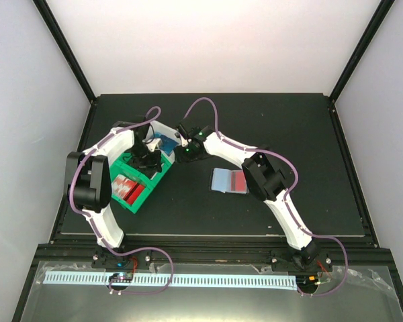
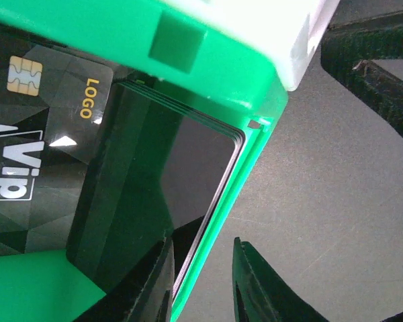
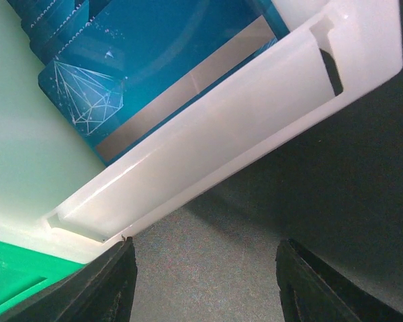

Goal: Put the credit cards into the card holder
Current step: Pick up the credit card from the storage box.

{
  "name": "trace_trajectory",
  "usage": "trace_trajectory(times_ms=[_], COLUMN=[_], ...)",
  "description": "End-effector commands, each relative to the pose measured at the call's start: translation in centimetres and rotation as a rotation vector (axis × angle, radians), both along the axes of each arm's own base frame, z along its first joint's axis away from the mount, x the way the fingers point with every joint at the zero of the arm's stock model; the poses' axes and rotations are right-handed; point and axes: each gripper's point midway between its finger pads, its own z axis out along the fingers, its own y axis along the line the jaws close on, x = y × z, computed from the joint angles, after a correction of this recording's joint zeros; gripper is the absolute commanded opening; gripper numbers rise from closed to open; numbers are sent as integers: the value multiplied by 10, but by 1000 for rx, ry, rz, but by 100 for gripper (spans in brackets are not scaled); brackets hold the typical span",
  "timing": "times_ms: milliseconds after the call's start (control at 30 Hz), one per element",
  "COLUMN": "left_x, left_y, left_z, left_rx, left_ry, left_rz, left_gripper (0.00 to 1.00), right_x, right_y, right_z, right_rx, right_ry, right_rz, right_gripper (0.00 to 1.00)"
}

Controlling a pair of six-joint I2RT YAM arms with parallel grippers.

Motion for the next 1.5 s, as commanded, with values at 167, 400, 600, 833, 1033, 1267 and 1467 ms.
trace_trajectory(times_ms=[167, 400, 600, 833, 1033, 1267, 1467], left_x=[-1, 9, 4, -1, -7, -10, -10], left_y=[3, 8, 6, 4, 4, 2, 3], left_z=[-7, -6, -20, -29, -24, -5, 6], left_rx=[41, 77, 81, 125, 234, 267, 268], left_ry=[5, -40, -10, -23, -51, -90, -103], left_rz=[-19, -27, -36, -68, -123, -131, -133], left_gripper=[37, 49, 57, 67, 63, 53, 49], right_x=[2, 2, 1, 1, 1, 2, 3], right_y=[4, 3, 2, 1, -1, -2, -3], right_z=[-7, -6, -8, -8, -9, -11, -11], right_rx=[-7, -9, -14, -18, -26, -34, -34], right_ry=[-7, -6, -4, -5, -7, -8, -10], right_rz=[-10, -8, -7, -7, -17, -20, -24], right_gripper=[59, 59, 59, 59, 59, 59, 59])
